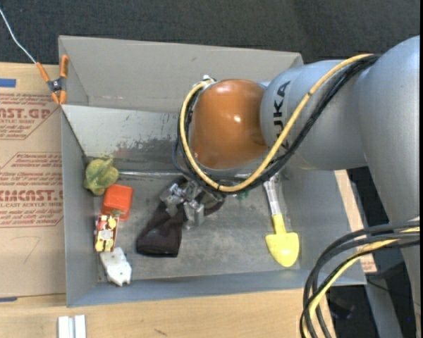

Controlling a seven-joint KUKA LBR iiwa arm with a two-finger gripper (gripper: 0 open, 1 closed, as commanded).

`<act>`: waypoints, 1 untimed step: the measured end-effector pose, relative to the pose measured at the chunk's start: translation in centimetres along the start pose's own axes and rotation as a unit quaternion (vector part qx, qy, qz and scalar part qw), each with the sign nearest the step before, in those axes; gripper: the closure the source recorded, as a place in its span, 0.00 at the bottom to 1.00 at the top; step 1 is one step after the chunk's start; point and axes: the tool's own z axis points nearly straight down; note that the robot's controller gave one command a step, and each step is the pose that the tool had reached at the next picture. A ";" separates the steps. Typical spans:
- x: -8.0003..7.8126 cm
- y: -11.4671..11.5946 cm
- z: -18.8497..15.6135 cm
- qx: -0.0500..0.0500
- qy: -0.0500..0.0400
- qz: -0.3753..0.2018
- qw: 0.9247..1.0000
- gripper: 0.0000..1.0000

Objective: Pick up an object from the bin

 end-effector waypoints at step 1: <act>-0.1 -0.1 -1.5 0.002 -0.002 0.000 1.000 1.00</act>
Offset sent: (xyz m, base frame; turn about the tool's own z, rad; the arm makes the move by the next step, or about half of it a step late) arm -0.0001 -0.0001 0.0029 0.0000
